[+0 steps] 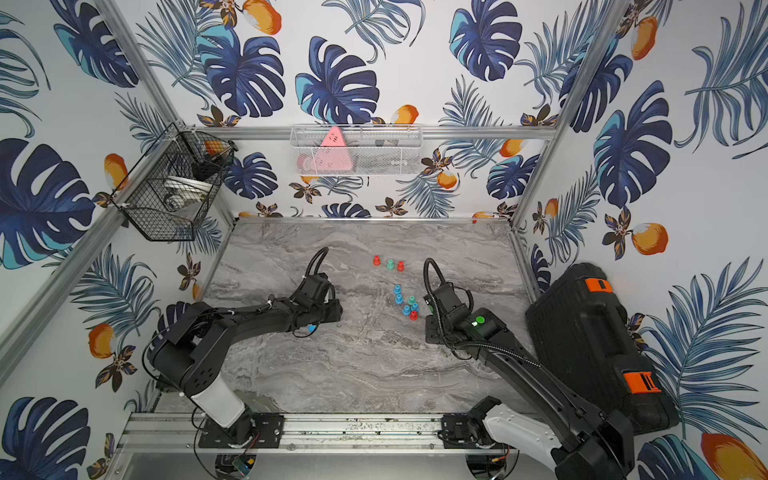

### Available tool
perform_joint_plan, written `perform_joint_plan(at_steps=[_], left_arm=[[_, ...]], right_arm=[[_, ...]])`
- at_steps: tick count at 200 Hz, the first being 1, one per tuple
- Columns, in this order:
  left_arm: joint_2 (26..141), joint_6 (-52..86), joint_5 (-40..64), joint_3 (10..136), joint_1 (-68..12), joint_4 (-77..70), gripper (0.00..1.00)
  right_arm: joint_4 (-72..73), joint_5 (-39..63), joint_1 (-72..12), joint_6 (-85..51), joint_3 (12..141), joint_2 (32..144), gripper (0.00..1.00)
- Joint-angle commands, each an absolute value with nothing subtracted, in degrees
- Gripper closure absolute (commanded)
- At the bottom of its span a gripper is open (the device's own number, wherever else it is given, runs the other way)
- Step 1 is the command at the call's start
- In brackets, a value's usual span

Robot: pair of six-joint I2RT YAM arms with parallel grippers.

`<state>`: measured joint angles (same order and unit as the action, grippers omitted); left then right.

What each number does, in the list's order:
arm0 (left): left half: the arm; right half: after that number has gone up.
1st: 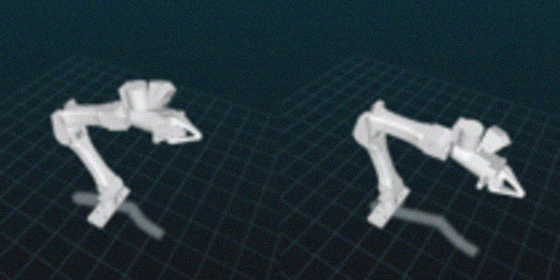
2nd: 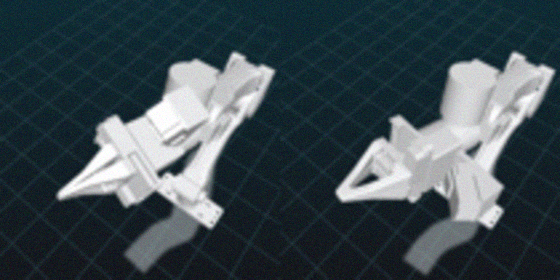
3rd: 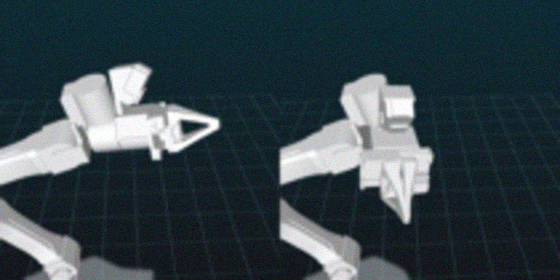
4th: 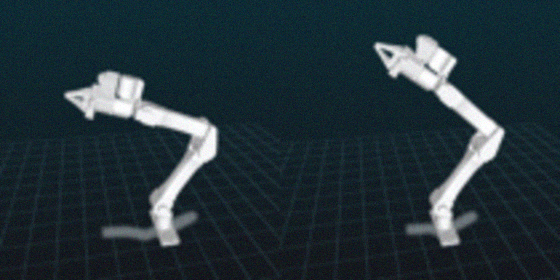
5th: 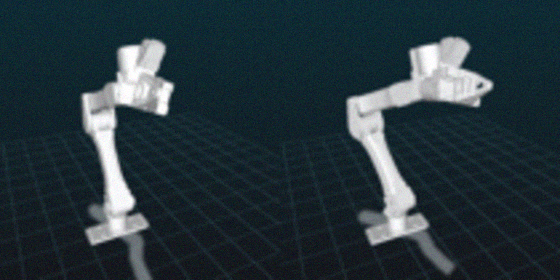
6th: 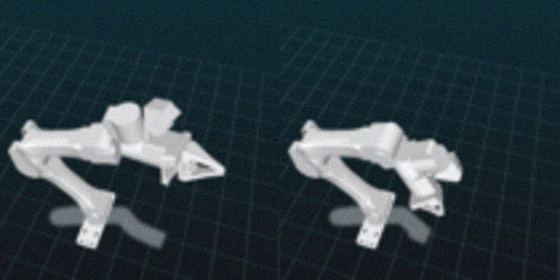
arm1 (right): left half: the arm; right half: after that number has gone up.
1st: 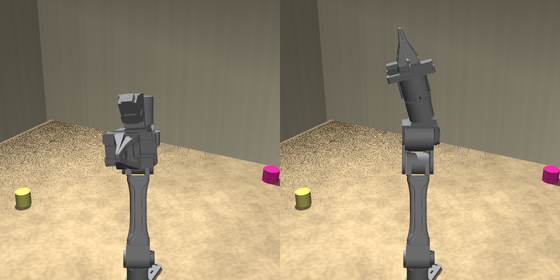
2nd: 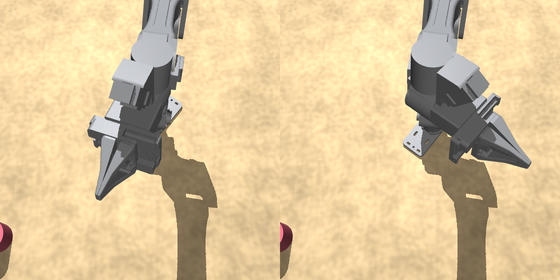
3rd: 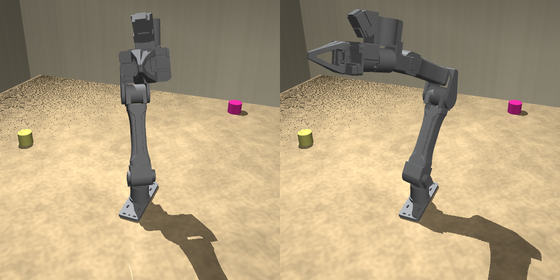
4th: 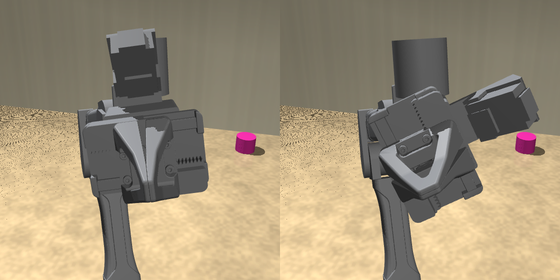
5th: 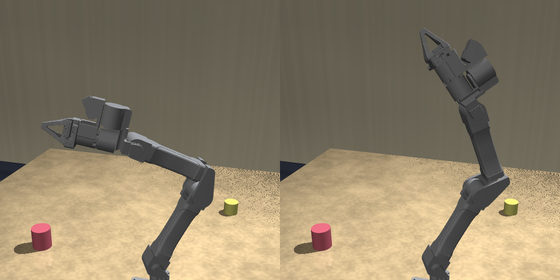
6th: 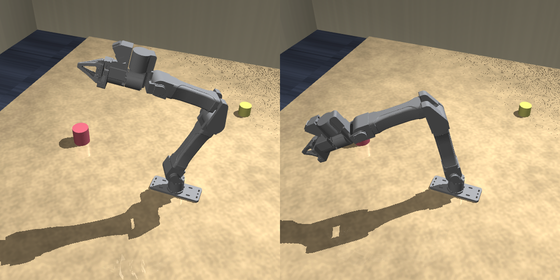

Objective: Close the stamp cap
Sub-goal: Move the cover to the center of the board.

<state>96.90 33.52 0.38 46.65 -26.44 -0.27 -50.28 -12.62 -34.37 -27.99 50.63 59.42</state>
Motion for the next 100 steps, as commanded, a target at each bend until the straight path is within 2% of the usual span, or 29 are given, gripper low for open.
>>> perform_joint_plan(at_steps=[1,100], left_arm=[[97.07,35.01,2.01,45.51,-26.7,2.38,0.52],[96.76,36.27,0.0,44.39,-32.51,2.4,0.52]], right_arm=[[-49.26,-13.09,-34.37,-28.29,50.54,59.41,0.55],[-49.22,-13.01,-34.41,-28.28,50.54,59.33,0.55]])
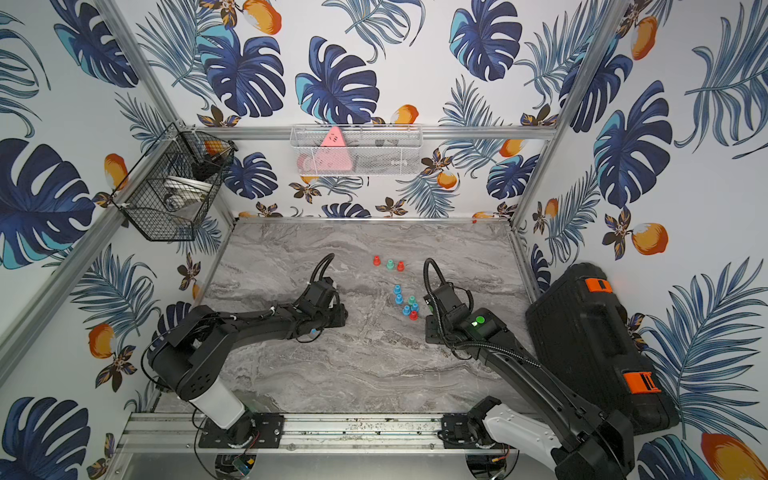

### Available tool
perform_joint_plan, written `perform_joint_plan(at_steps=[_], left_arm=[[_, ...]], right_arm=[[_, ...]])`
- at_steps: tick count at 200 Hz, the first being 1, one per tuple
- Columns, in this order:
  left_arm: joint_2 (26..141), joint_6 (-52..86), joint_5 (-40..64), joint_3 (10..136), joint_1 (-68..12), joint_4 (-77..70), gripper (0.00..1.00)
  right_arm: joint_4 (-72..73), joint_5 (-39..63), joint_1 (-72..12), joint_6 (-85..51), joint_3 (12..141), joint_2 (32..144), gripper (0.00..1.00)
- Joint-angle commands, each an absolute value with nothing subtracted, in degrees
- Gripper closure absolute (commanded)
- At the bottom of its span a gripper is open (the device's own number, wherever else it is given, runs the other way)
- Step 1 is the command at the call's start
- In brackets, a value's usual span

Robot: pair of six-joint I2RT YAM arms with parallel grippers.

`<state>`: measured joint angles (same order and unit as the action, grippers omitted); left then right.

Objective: Close the stamp cap
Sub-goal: Move the cover to the center of the board.

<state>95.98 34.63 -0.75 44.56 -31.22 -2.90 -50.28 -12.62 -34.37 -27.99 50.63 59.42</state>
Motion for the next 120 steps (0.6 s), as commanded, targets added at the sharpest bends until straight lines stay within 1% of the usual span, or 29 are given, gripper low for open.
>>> perform_joint_plan(at_steps=[1,120], left_arm=[[96.81,36.28,-0.04,44.39,-32.6,2.39,0.52],[101.76,39.54,-2.96,47.47,-42.12,1.33,0.52]], right_arm=[[-49.22,-13.01,-34.39,-28.25,50.54,59.33,0.55],[-49.22,-13.09,-34.37,-28.38,50.54,58.57,0.55]])
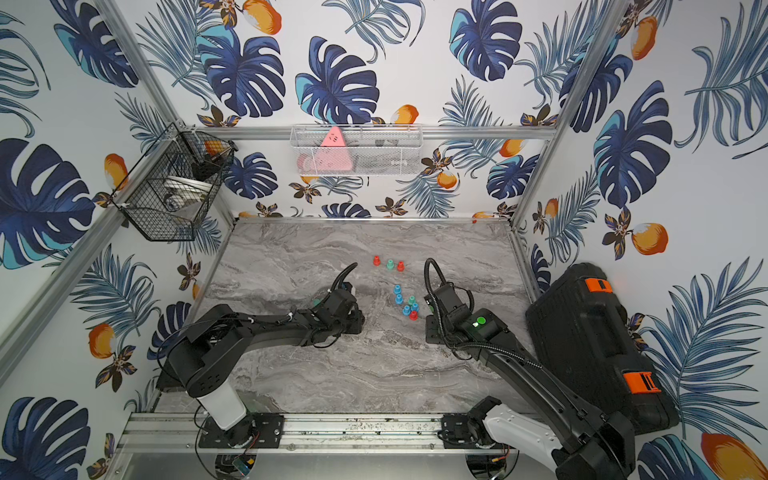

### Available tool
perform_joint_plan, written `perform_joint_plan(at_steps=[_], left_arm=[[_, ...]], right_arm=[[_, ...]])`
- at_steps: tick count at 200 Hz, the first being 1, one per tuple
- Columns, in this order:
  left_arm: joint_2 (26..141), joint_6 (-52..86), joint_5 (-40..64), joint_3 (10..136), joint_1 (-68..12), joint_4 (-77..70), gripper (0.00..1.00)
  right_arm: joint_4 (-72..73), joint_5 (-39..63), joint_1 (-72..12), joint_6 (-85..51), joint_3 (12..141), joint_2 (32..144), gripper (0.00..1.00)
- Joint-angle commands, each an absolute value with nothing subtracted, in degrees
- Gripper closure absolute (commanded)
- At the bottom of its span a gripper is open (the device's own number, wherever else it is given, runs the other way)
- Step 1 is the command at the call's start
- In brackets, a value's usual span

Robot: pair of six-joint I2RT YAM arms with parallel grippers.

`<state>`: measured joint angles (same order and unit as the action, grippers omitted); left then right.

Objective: Close the stamp cap
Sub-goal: Move the cover to the center of the board.

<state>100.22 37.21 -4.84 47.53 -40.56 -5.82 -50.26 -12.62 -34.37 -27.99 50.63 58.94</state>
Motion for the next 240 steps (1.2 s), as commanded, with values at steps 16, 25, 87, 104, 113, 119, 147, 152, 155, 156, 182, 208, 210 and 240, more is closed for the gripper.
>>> perform_joint_plan(at_steps=[16,25,87,104,113,119,147,152,155,156,182,208,210,240], left_arm=[[102.54,39.86,-3.42,48.05,-43.46,1.36,0.52],[103.01,40.04,-3.6,48.4,-44.06,1.36,0.52],[104.9,40.96,-4.47,50.18,-47.17,1.48,0.52],[105.03,40.96,-4.96,50.64,-47.7,1.87,0.52],[104.99,40.94,-5.08,50.79,-47.81,2.03,0.52],[104.92,40.87,-5.14,50.88,-47.91,2.17,0.52],[104.64,40.4,-5.62,51.41,-48.21,3.03,0.52],[104.59,40.36,-5.75,51.54,-48.25,3.25,0.52],[104.47,40.26,-5.79,51.64,-48.25,3.45,0.52],[104.44,40.26,-5.84,51.66,-48.25,3.44,0.52],[102.81,39.82,-6.8,52.42,-48.82,4.94,0.52],[100.24,38.79,-8.71,54.28,-49.91,7.42,0.51],[100.1,38.66,-8.81,54.55,-49.98,7.63,0.51],[97.08,37.36,-10.14,57.82,-50.66,11.66,0.51]], right_arm=[[-49.21,-13.13,-34.41,-28.39,50.53,58.54,0.55],[-49.3,-13.18,-34.41,-28.39,50.54,58.6,0.55],[-49.22,-13.27,-34.37,-28.48,50.53,58.23,0.55],[-49.21,-13.26,-34.38,-28.48,50.54,58.14,0.55],[-49.22,-13.23,-34.37,-28.48,50.56,58.1,0.55],[-49.22,-13.22,-34.39,-28.48,50.55,58.14,0.55],[-49.22,-13.26,-34.38,-28.48,50.54,58.03,0.55],[-49.21,-13.26,-34.37,-28.48,50.54,57.97,0.55],[-49.2,-13.27,-34.38,-28.48,50.54,58.05,0.55],[-49.16,-13.27,-34.37,-28.48,50.49,58.03,0.55],[-49.13,-13.35,-34.37,-28.37,50.54,58.07,0.55],[-48.76,-12.7,-34.37,-28.0,50.4,58.23,0.54],[-48.84,-12.73,-34.37,-28.05,50.44,58.24,0.54],[-48.73,-12.43,-34.41,-28.09,50.45,57.22,0.54]])
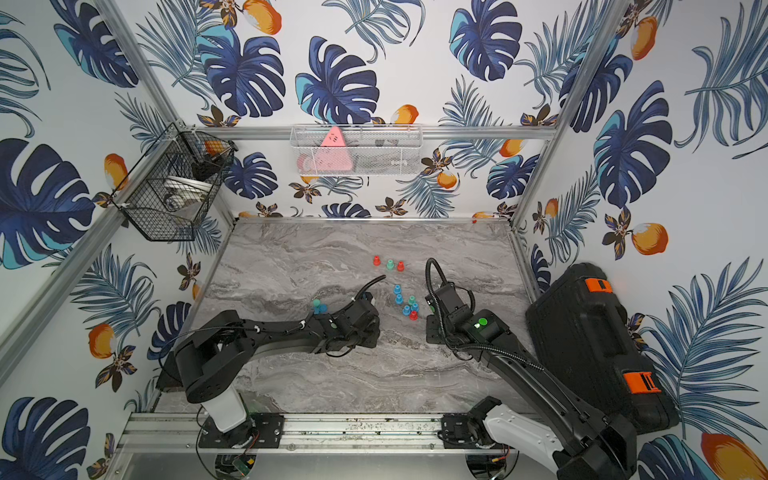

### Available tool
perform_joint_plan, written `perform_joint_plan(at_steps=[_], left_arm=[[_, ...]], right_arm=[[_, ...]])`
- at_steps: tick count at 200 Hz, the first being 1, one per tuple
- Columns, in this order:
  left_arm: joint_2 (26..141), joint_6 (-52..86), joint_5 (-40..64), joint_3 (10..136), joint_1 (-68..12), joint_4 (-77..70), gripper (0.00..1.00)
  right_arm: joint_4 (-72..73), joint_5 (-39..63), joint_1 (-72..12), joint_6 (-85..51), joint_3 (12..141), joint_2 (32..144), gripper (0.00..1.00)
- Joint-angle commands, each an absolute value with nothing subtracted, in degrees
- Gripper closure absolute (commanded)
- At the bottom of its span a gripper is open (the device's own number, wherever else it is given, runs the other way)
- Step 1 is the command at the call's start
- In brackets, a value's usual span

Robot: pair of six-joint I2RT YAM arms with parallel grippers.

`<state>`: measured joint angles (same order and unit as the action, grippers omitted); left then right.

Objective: Close the stamp cap
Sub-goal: Move the cover to the center of the board, then pick up the stamp from the center of the board.

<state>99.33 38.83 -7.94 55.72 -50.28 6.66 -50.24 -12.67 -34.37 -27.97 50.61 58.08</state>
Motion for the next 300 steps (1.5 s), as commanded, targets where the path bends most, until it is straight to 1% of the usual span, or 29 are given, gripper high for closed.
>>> perform_joint_plan(at_steps=[1,30,60,99,123,141,159,193,223,262,300], left_arm=[[96.92,37.31,-10.21,57.96,-50.73,11.81,0.51],[91.31,37.46,-12.23,59.76,-52.81,16.46,0.51],[81.23,38.75,-16.57,60.48,-57.44,23.97,0.5],[64.54,43.12,-23.31,56.55,-63.97,32.56,0.5],[57.05,45.2,-25.31,54.04,-65.23,36.38,0.5],[53.52,46.43,-26.19,52.32,-65.71,37.52,0.5],[51.59,47.13,-26.04,50.8,-66.04,37.75,0.5],[49.4,47.9,-26.55,48.34,-66.7,38.24,0.51],[47.91,47.28,-26.35,46.03,-66.8,36.87,0.5],[50.57,43.59,-29.37,46.88,-66.8,37.32,0.5],[53.77,41.12,-29.88,45.14,-66.8,32.95,0.5]], right_arm=[[-48.76,-12.46,-34.39,-28.11,50.45,57.13,0.54],[-47.91,-12.77,-34.39,-27.73,50.01,56.96,0.54],[-47.32,-10.7,-34.05,-26.6,50.41,59.2,0.54],[-46.6,-9.29,-33.79,-26.46,50.01,58.89,0.54],[-46.49,-8.15,-33.44,-26.1,50.1,60.45,0.54],[-46.68,-7.41,-33.39,-26.02,50.45,62.16,0.54],[-46.67,-6.77,-33.34,-25.75,50.58,62.55,0.54],[-46.41,-8.58,-33.36,-26.27,49.97,59.99,0.54],[-46.74,-9.23,-33.32,-26.41,50.18,59.98,0.54],[-47.81,-10.84,-33.33,-26.06,50.89,61.67,0.54],[-47.81,-10.67,-33.33,-26.79,50.71,61.63,0.54]])
